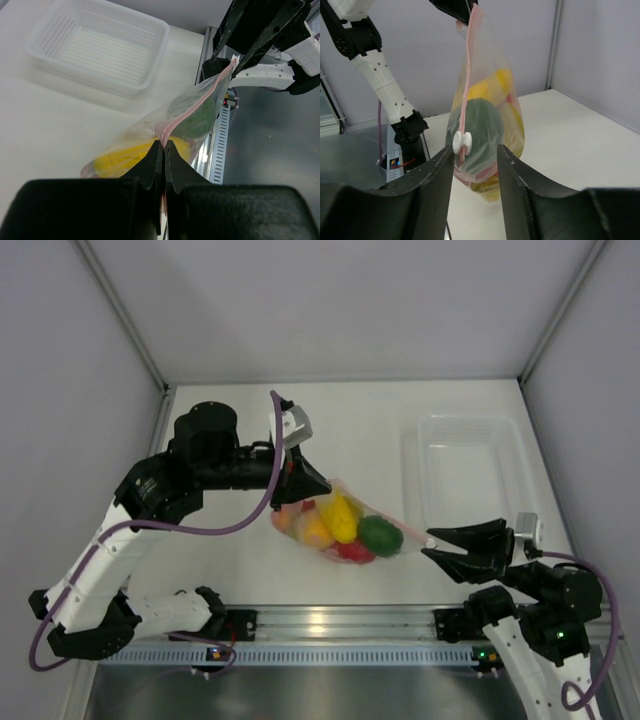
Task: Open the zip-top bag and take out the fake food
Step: Pick up the zipper food storage bag at the center of the board.
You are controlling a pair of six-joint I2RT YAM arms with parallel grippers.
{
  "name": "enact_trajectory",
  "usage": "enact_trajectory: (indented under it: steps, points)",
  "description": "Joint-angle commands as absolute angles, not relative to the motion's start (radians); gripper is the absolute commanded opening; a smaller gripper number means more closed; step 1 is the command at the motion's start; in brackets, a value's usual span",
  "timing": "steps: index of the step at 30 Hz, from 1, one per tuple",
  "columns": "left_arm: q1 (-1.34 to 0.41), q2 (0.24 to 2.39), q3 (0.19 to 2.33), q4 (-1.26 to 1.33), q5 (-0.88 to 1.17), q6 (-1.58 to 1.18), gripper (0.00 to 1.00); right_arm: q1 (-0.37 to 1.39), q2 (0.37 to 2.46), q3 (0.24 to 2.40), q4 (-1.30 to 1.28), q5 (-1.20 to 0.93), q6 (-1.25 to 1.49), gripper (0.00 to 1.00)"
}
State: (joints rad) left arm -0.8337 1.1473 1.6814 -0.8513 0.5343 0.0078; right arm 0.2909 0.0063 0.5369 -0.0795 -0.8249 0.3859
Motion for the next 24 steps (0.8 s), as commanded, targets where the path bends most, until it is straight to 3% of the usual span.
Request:
enact_trajectory:
  steps: [1, 7, 12, 20, 23, 24]
  points:
    - [-0.833, 1.123, 1.732, -0.776, 0.566, 0.003, 0.00, 0.279, -0.083, 0.555, 0.072, -0.874, 0.405, 0.40]
    - [-0.833, 1.126, 1.738, -0.776, 0.545, 0.003, 0.00, 0.278, -0.083, 0.546, 0.075, -0.916, 0.403, 0.34]
    - [-0.833, 1.129, 1.746, -0.775, 0.537, 0.003, 0.00, 0.279, -0.109, 0.545, 0.083, -0.937, 0.405, 0.18]
    - [-0.833, 1.141, 1.733, -0.775, 0.551, -0.023, 0.00, 0.279, -0.087, 0.558, 0.115, -0.899, 0.439, 0.19]
    - [-0.833, 1.146, 1.730, -0.775, 0.549, -0.028, 0.00, 0.278, -0.080, 0.557, 0.118, -0.900, 0.439, 0.09]
    - [-0.833, 1.149, 1.733, -0.775, 0.552, -0.026, 0.00, 0.279, -0.080, 0.557, 0.120, -0.903, 0.436, 0.00]
